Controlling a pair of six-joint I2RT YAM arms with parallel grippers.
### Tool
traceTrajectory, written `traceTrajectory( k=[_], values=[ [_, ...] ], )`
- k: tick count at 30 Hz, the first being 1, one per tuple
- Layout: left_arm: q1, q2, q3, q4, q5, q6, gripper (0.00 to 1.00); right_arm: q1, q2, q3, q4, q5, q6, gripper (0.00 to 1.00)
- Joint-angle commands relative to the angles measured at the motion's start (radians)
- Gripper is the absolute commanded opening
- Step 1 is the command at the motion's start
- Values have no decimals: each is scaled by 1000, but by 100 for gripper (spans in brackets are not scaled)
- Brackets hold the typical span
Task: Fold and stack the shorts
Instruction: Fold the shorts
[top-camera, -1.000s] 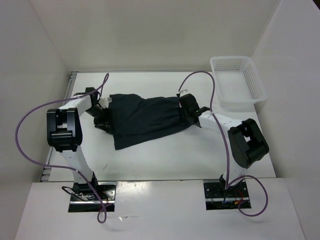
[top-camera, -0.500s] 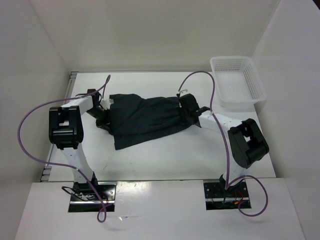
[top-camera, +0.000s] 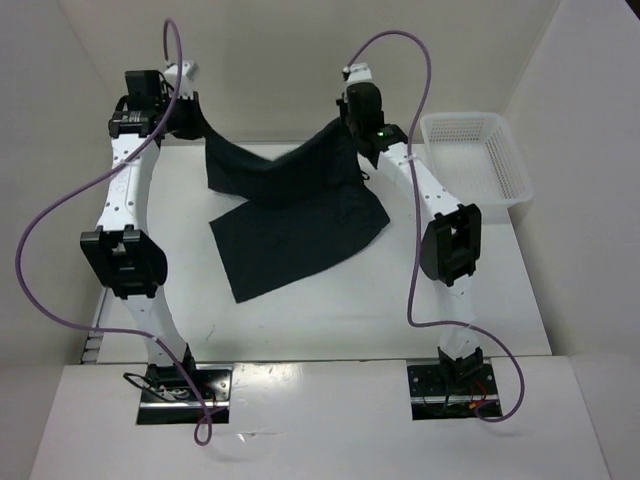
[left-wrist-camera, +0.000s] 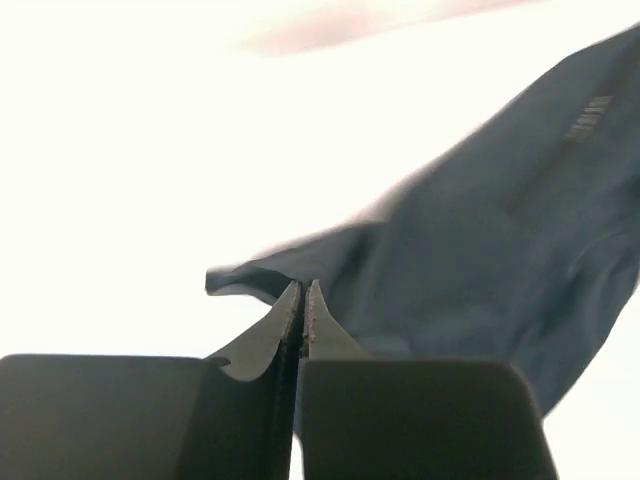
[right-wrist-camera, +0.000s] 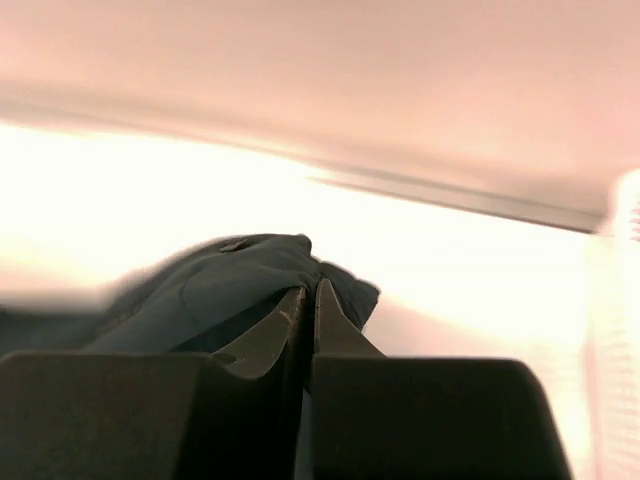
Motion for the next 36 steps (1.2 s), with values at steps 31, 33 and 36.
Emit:
traceTrajectory(
  k=[31,33,36],
  values=[
    [-235,-335,-789,-158,48,4,0,-141,-314,-676,179,35,58,0],
    [-284,-335,-833,-158,22,4,0,-141,-352,-720,188,16,68,0],
    [-356,-297,-933,-149,21,4,0,-141,-375,-791,197,4,91,0]
  ],
)
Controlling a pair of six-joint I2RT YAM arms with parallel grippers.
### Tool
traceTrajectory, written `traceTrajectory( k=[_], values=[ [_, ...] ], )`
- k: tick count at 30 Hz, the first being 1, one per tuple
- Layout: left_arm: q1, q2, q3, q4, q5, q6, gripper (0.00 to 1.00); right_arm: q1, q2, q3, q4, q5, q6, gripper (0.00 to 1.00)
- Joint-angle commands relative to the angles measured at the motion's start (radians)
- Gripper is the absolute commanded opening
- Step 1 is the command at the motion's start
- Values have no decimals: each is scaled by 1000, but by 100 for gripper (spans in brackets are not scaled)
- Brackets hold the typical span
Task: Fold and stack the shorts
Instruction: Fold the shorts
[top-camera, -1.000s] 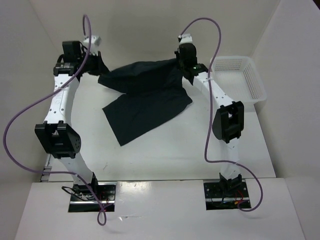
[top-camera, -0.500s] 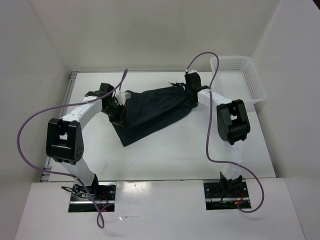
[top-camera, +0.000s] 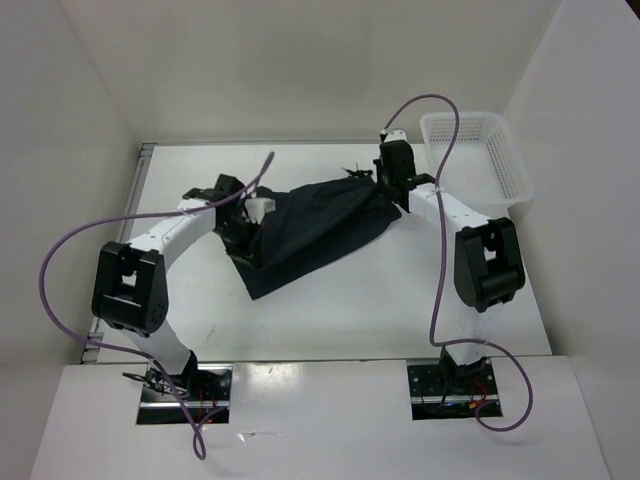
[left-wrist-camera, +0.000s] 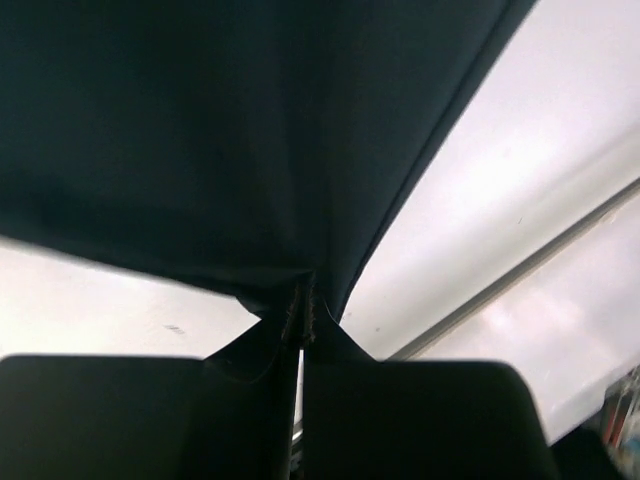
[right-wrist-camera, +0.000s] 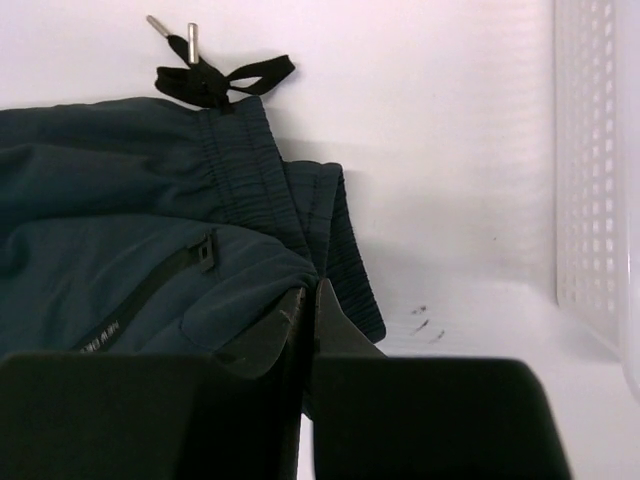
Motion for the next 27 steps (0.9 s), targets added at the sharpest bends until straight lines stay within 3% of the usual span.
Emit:
traceTrajectory(
  k=[1,7,12,13,14,15,19,20,21,22,25,27],
  values=[
    [-80,29,-89,-37,-30,4,2,-8,-63,-63,61,7,38,0],
    [-106,109,-158,-11,-81,4,8,12,-63,-134,61,-29,90,4],
    [-106,71,-186,-11,-155,4,14,12,-73,-180,61,-29,112,9],
    [-106,71,-186,-28,-155,4,19,12,-82,-200,61,-29,112,17],
    [-106,71,-177,-67,-114,4,34,12,-82,-212,61,-29,112,27],
    [-106,62,-167,-88,-97,4,42,12,-93,-221,61,-19,112,38],
    [-106,20,-149,-102,-144,4,54,12,-142,-252,51,-53,130,64],
    [-106,20,-149,-102,-164,4,64,12,-159,-252,51,-76,147,67],
    [-106,3,-138,-88,-178,4,66,1,-182,-270,60,-99,159,68],
    [-106,3,-121,-88,-178,4,81,-13,-234,-299,73,-152,190,68],
    [-161,12,-121,-36,-196,4,94,-51,-345,-376,151,-217,263,71],
    [-210,26,-144,-1,-205,4,95,-72,-372,-402,192,-239,302,71]
  ],
)
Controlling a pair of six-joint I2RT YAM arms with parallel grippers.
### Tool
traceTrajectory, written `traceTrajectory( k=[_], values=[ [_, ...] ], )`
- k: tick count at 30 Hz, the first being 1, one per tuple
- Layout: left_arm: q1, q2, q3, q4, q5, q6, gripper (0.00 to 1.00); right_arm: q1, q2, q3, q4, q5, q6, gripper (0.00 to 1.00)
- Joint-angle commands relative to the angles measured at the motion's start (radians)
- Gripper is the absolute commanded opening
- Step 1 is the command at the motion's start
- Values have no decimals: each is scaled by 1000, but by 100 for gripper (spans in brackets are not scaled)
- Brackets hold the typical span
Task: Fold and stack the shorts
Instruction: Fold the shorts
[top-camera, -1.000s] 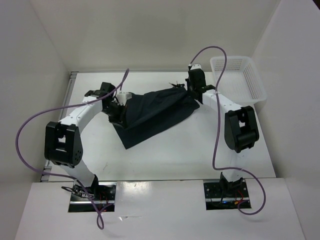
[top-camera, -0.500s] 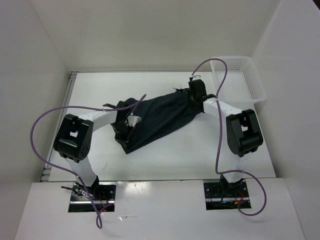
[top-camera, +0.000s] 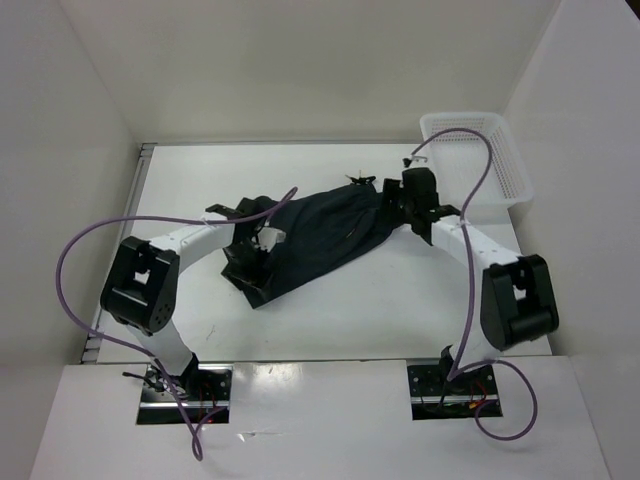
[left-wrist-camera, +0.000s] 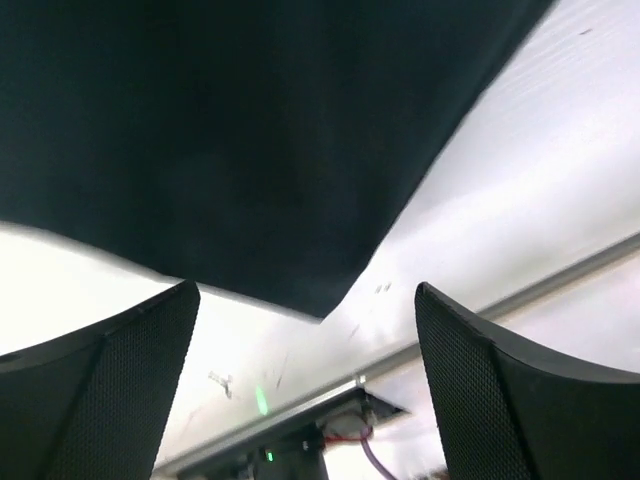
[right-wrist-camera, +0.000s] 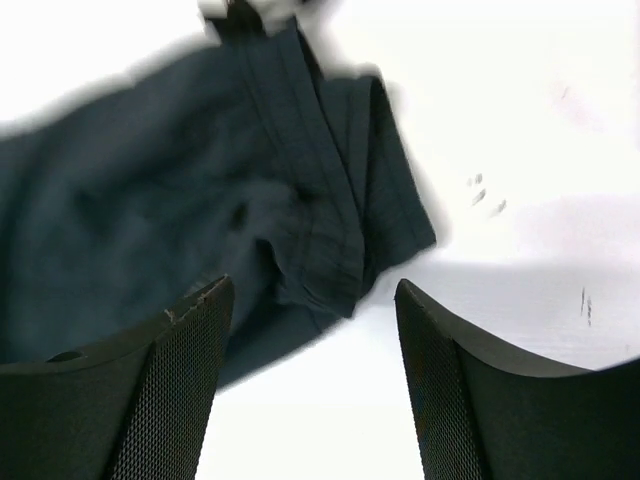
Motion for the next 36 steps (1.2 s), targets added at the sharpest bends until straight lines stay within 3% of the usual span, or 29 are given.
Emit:
traceTrajectory(
  k=[1,5,11,15,17,22,26,30,36],
  values=[
    [-76,17,-25,81,-33,4,95,-59,-83,-24,134,-73,120,71],
    [-97,72,-60,168,-134,4,96,-100,44,63,76,-53,181,71],
    [-97,83,-108,203,-216,4,90,-156,245,179,-32,-44,296,56],
    [-97,83,-134,212,-235,4,73,-156,268,176,-52,4,349,49],
    [-97,92,-158,221,-246,4,60,-156,293,164,-52,16,370,49],
    [-88,92,-146,221,-246,4,55,-147,347,164,-52,-27,392,51],
    [-65,92,-137,221,-259,4,45,-147,379,214,-90,-13,392,34],
    [4,112,-103,212,-283,4,38,-147,403,239,-188,-43,382,0],
    [168,141,-53,223,-302,4,35,-98,207,72,-190,-87,441,0]
  ],
)
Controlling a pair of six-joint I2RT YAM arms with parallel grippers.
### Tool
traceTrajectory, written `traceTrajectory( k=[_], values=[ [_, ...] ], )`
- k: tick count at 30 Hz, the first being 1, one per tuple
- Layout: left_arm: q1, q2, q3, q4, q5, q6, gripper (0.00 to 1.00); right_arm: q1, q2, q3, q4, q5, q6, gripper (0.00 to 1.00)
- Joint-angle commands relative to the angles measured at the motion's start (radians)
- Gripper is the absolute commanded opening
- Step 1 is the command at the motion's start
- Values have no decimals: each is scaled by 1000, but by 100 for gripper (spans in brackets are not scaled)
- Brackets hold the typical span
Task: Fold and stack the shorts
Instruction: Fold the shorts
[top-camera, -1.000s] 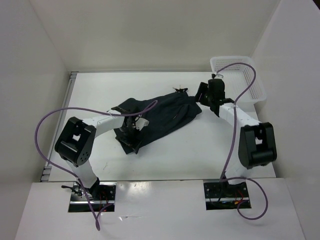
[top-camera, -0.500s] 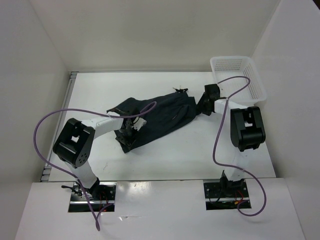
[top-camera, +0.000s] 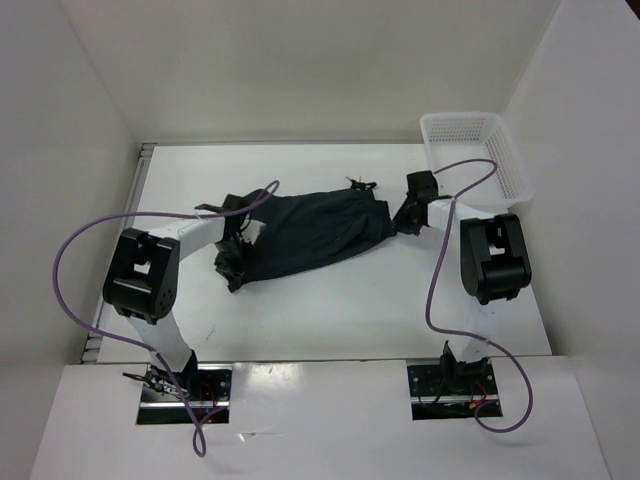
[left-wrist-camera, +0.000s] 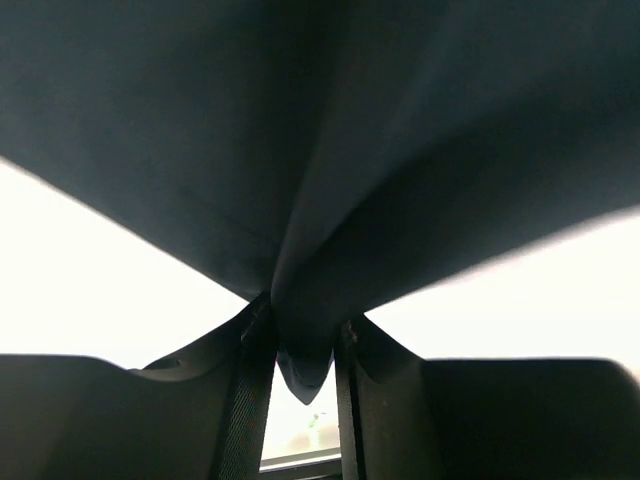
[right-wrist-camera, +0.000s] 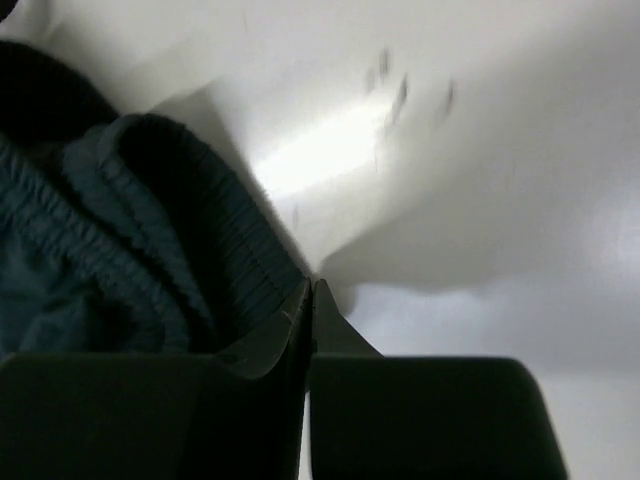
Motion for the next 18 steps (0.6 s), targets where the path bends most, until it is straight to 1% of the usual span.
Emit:
traceTrajectory(
  k=[1,2,5,7,8,9,10,11,15,16,18],
  values=[
    [83,71,-27,81,-106,10,35,63,-149,-107,-83,-1,53,0],
    [92,71,-27,93,-106,10,35,107,-203,-119,-92,15,67,0],
    [92,62,-27,117,-106,10,36,177,-260,-153,-141,64,98,0],
    [92,62,-27,130,-115,10,39,240,-305,-178,-159,76,133,0],
    [92,62,-27,139,-115,10,39,255,-318,-187,-170,76,133,10],
    [92,62,-27,139,-115,10,41,267,-340,-187,-170,76,150,27],
    [92,62,-27,139,-115,10,41,267,-352,-198,-185,87,159,40],
    [92,62,-27,139,-115,10,42,267,-366,-207,-196,99,159,46],
    [92,62,-27,139,-115,10,42,267,-485,-207,-206,187,168,46],
    [92,62,-27,139,-115,10,42,267,-501,-207,-206,196,168,46],
    [101,62,-37,139,-115,10,42,267,-524,-216,-183,167,168,46]
  ],
)
